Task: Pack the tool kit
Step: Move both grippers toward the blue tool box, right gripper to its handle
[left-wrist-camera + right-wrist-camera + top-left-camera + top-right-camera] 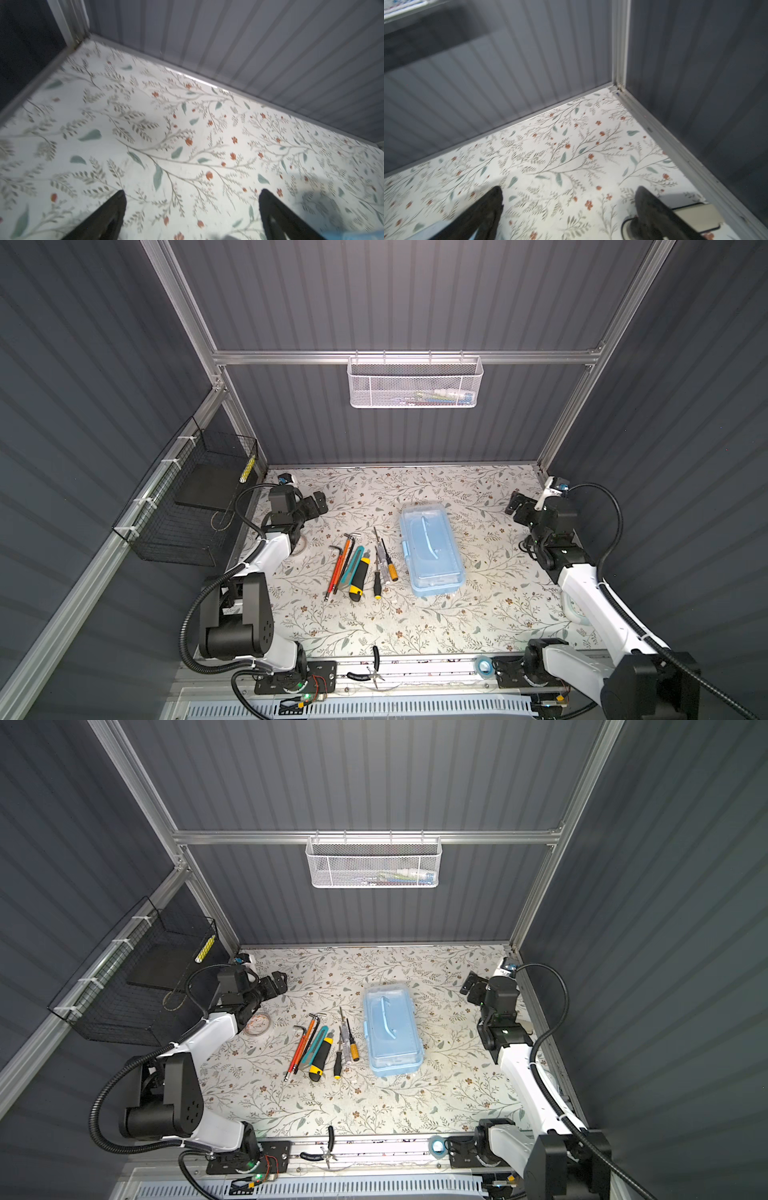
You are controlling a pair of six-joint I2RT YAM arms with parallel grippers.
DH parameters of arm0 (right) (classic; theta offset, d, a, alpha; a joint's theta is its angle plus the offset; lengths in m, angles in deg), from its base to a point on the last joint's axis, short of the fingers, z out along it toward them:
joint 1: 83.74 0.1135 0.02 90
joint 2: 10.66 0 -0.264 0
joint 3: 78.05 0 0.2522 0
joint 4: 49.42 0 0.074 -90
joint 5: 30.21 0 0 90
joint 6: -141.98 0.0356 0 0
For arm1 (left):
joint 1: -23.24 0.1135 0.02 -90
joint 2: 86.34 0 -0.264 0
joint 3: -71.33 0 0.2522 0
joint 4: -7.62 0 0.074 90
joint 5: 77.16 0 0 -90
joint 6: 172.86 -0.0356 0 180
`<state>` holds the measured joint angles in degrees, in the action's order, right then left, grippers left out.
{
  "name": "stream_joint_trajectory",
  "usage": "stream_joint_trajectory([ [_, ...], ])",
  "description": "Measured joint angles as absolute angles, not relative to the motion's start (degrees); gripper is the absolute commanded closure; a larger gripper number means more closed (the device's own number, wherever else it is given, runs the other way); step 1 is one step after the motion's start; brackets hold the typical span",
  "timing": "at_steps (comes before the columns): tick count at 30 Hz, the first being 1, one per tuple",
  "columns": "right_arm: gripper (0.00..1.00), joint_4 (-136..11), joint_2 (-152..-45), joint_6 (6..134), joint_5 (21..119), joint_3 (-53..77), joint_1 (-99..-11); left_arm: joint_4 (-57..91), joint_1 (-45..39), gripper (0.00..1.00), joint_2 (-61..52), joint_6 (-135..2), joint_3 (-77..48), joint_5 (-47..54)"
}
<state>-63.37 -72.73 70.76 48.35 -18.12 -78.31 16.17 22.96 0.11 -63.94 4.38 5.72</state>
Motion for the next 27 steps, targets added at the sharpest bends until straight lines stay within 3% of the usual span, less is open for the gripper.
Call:
stream_joint_trajectory([
  [10, 0.09, -89.3, -71.8, 76.3, 57.4, -0.5, -58.0, 30.8, 12.7, 0.0, -10.6, -60.1, 4.6, 0.6],
  [14, 0.2, -94.1, -74.2, 78.2, 61.6, 1.9, -53.7, 31.9, 11.9, 0.0, -13.7, -58.7, 6.1, -0.5],
  [18, 0.39, -95.8, -78.0, 80.2, 65.5, 1.9, -51.6, 32.9, 9.7, 0.0, -13.7, -58.3, 6.9, -0.3],
  [27, 0.39, -94.7, -84.4, 83.0, 69.9, 0.5, -50.1, 25.1, 8.4, 0.0, -12.9, -53.0, 11.5, 0.1],
])
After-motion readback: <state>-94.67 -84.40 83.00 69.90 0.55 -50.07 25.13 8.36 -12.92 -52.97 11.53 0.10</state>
